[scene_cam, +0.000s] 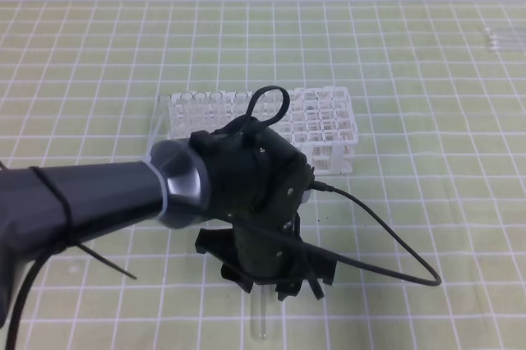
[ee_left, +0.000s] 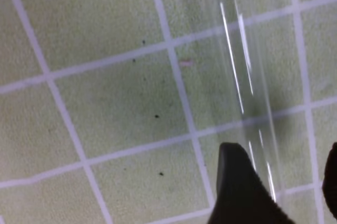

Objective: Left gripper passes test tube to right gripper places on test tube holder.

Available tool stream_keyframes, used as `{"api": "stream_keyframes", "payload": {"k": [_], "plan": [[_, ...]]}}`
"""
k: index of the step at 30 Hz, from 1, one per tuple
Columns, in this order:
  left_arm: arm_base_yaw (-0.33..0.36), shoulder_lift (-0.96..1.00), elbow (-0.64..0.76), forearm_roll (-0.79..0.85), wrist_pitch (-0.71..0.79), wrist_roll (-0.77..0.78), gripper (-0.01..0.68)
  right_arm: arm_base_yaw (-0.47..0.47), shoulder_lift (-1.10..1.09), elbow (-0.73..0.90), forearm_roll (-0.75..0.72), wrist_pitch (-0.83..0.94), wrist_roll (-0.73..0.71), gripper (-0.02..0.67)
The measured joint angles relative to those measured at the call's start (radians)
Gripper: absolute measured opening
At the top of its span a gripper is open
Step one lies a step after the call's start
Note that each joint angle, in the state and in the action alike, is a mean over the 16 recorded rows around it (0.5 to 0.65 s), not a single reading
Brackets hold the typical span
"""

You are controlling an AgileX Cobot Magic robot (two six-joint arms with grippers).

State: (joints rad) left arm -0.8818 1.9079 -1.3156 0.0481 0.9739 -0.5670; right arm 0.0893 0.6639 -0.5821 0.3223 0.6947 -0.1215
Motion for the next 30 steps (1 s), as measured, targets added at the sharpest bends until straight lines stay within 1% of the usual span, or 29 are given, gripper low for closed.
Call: {"api": "stream_keyframes", "payload": {"k": [23, 26, 30], "plan": [[0.001, 0.041, -0.001, 0.028, -0.014, 0.032, 0.318, 0.0, 0.0, 0.0, 0.0, 0.0, 0.0, -0.016], [0.001, 0.04, -0.001, 0.029, -0.007, 0.036, 0.312, 0.0, 0.0, 0.0, 0.0, 0.0, 0.0, -0.016], [0.001, 0.044, -0.003, 0.028, 0.007, 0.048, 0.281, 0.005, 0.0, 0.0, 0.0, 0.0, 0.0, -0.016]]}}
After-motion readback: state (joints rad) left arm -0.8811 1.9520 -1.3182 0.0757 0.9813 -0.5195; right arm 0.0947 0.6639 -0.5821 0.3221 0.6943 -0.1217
